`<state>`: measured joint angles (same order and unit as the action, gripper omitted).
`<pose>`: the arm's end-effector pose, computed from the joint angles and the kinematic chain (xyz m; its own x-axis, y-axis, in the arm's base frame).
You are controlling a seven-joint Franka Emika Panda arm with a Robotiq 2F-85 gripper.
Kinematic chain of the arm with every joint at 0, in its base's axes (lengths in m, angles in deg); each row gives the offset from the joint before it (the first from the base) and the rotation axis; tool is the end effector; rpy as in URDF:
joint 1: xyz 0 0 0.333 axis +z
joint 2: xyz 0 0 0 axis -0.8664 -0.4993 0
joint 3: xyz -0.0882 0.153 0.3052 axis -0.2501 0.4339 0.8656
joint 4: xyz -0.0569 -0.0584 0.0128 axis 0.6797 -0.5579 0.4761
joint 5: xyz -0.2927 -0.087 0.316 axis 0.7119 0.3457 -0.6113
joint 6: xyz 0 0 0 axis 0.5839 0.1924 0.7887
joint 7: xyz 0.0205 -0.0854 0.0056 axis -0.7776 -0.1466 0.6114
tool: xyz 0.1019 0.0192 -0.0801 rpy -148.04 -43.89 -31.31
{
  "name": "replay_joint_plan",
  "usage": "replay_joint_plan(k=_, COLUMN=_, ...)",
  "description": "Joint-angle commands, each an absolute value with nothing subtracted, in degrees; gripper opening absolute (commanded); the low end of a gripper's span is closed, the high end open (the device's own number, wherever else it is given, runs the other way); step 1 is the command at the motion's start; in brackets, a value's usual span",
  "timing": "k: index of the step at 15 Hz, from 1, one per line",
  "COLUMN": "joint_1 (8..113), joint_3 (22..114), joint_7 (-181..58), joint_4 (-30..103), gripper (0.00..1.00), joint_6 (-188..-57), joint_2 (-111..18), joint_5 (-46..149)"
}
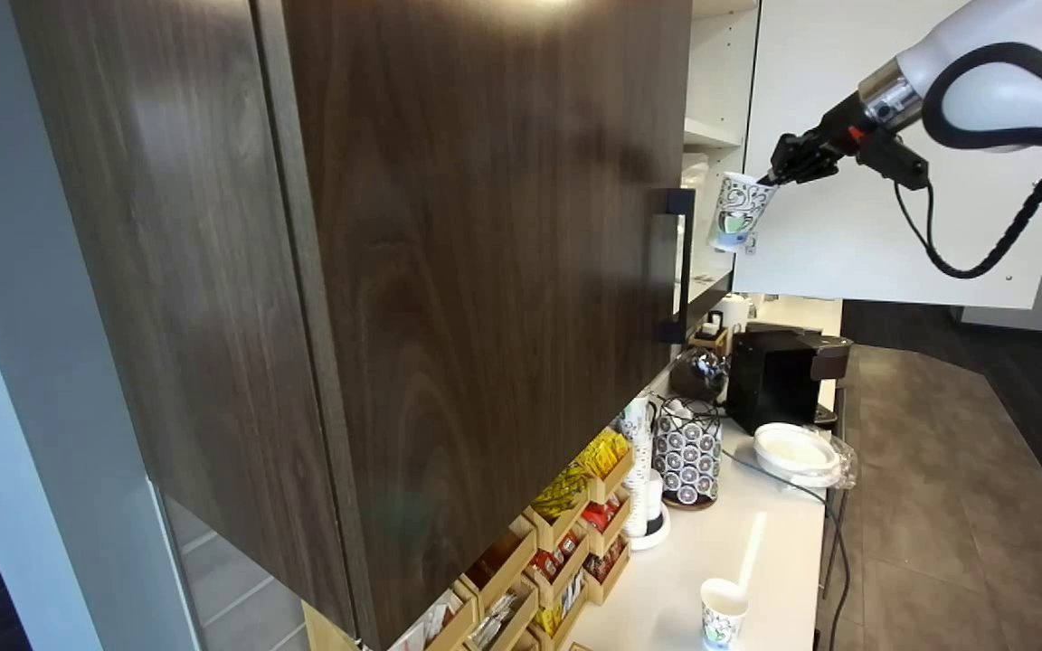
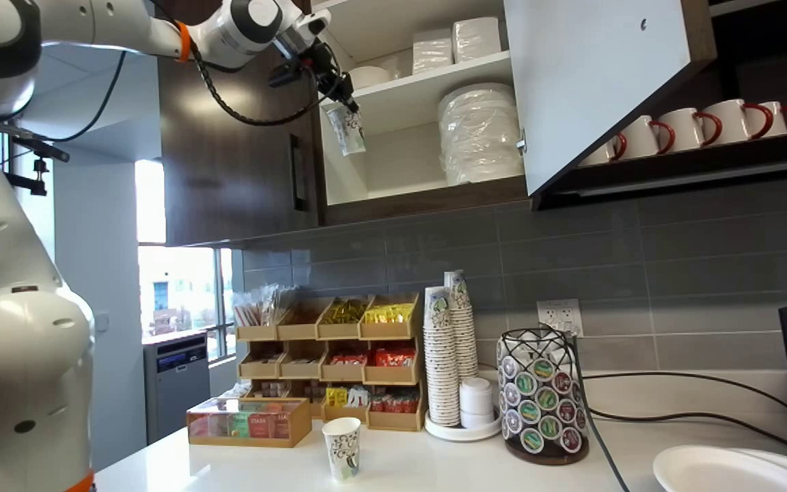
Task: Remove the coffee cup from the upper cabinet and put it in the coffee cup on the counter then place the two coffee cups in the upper cabinet
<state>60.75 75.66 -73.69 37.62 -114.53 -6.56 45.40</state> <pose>0.4693 0.0517 0.9126 0.5566 -0.2636 0.7878 -0.0784 -0.9608 -0.2661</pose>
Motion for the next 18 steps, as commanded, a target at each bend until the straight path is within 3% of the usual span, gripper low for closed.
replay_joint_plan(k=1, joint_1=63.6, joint_3=73.1, joint_7=-64.0, joint_4=45.7, gripper=0.01, joint_6=-108.9, joint_2=1.6, joint_5=41.3)
replay_joint_plan(k=4, joint_1=65.1, joint_3=72.4, joint_7=-59.2, joint_4=48.6, gripper=0.01, joint_6=-101.1, joint_2=4.7, joint_5=39.7)
replay_joint_plan(k=5, joint_1=63.1, joint_3=73.7, joint_7=-62.1, joint_4=44.5, gripper=0.04, joint_6=-103.2, joint_2=1.6, joint_5=41.4)
replay_joint_plan(k=18, joint_1=63.9, joint_3=73.4, joint_7=-59.9, joint_4=47.4, gripper=0.01, joint_6=-101.8, joint_2=3.7, joint_5=40.7)
